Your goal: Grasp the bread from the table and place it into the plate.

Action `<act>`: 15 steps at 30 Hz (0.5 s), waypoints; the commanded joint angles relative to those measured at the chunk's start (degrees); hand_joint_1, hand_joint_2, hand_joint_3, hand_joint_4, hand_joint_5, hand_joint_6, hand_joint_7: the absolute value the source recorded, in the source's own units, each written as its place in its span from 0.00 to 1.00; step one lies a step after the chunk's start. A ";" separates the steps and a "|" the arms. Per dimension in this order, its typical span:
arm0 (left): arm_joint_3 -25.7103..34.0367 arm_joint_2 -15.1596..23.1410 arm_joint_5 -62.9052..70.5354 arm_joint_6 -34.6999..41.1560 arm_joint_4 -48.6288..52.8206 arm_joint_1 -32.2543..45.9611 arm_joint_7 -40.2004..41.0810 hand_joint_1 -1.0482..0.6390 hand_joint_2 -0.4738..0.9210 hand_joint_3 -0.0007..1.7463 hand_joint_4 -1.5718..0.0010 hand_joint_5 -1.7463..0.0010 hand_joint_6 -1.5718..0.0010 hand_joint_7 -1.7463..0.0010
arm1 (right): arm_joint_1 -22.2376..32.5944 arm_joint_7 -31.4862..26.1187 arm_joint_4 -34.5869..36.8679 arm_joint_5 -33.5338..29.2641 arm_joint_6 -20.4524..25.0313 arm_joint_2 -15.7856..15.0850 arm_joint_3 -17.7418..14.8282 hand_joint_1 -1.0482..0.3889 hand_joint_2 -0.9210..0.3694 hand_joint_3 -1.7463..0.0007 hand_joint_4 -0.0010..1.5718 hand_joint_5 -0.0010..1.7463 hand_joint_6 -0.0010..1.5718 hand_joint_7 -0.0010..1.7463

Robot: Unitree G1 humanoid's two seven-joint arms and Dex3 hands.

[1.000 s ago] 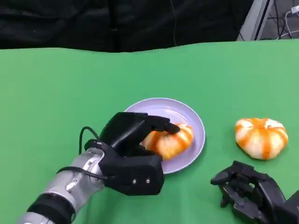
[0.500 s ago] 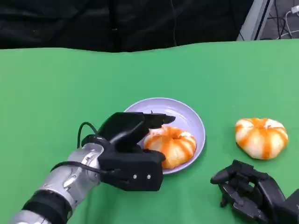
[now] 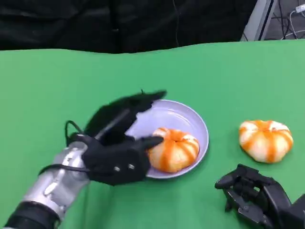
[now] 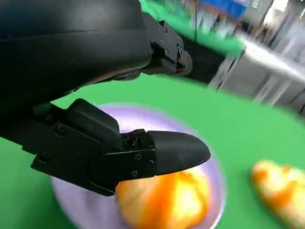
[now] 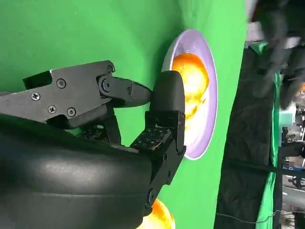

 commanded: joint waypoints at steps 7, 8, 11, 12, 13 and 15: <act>10.14 -1.41 -20.70 -11.38 -0.97 5.74 -8.42 0.08 1.00 0.36 0.75 0.98 0.78 0.99 | -0.37 0.84 1.02 1.29 0.26 -0.95 -0.78 0.53 0.00 0.74 0.42 1.00 0.48 0.61; 10.57 -1.29 -20.93 -11.52 -1.41 6.12 -8.71 0.08 1.00 0.36 0.75 0.98 0.78 0.99 | -0.36 0.86 1.00 1.28 0.17 -0.95 -0.79 0.54 0.00 0.74 0.42 1.00 0.48 0.61; 11.40 -1.44 -20.91 -11.47 -2.04 6.60 -9.38 0.08 1.00 0.36 0.75 0.98 0.78 0.99 | -0.35 0.84 1.01 1.24 0.03 -0.98 -0.77 0.54 0.00 0.74 0.42 1.00 0.48 0.61; 12.50 -1.62 -24.33 -11.06 -3.35 7.95 -11.52 0.09 1.00 0.36 0.74 0.99 0.77 0.99 | -0.48 0.67 1.28 1.08 -0.33 -1.05 -0.78 0.54 0.00 0.74 0.42 1.00 0.48 0.61; 13.38 -1.77 -26.97 -10.69 -4.39 8.99 -13.25 0.11 1.00 0.35 0.74 0.99 0.77 0.99 | -0.59 0.54 1.49 0.96 -0.60 -1.11 -0.78 0.54 0.00 0.74 0.42 1.00 0.48 0.61; 14.97 -1.88 -32.66 -9.08 -6.30 10.84 -17.56 0.13 1.00 0.34 0.73 0.99 0.77 0.99 | -0.66 0.32 1.59 0.77 -0.63 -1.21 -0.75 0.53 0.00 0.74 0.42 1.00 0.48 0.61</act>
